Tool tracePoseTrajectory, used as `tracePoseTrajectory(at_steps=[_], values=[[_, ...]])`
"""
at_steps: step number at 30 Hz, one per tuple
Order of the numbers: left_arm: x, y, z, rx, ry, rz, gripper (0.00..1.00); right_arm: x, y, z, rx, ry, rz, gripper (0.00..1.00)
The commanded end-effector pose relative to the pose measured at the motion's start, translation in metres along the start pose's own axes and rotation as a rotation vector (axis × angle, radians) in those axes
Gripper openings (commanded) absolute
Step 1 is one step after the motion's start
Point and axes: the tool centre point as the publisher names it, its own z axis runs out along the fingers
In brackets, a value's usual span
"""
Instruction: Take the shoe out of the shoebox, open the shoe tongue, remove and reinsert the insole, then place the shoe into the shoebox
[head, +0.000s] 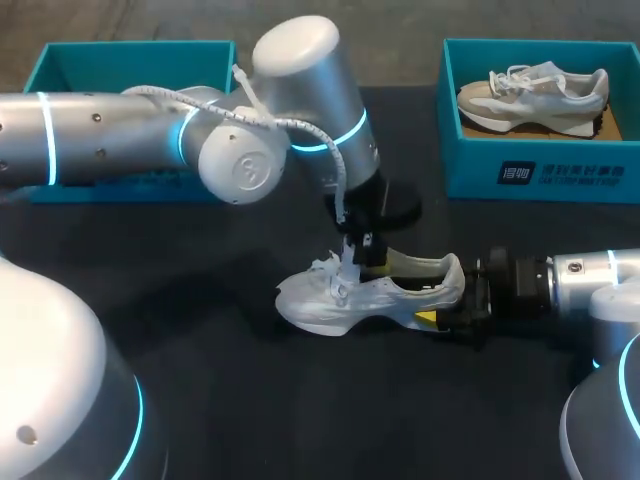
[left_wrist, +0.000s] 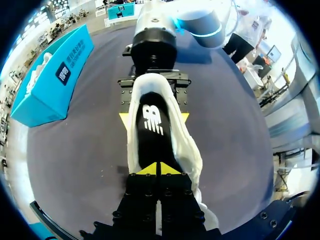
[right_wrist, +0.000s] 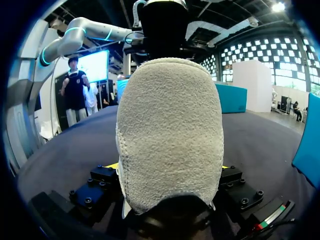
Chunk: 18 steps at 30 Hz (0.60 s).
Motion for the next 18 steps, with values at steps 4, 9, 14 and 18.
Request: tracePoseTrajectory(at_steps=[4, 9, 14, 18], values=[[0.009, -0.005, 0.003, -0.027, 0.041, 0.019, 0.0, 0.001, 0.0, 0.001, 0.002, -0.001, 0.0, 0.0], [0.015, -0.008, 0.006, -0.059, 0.072, 0.03, 0.0, 0.001, 0.0, 0.001, 0.002, -0.001, 0.0, 0.0], [0.02, -0.008, 0.013, -0.099, 0.079, 0.039, 0.0, 0.001, 0.0, 0.001, 0.002, -0.001, 0.0, 0.0], [0.02, -0.007, 0.017, -0.107, 0.089, 0.036, 0.0, 0.001, 0.0, 0.001, 0.002, -0.001, 0.0, 0.0]])
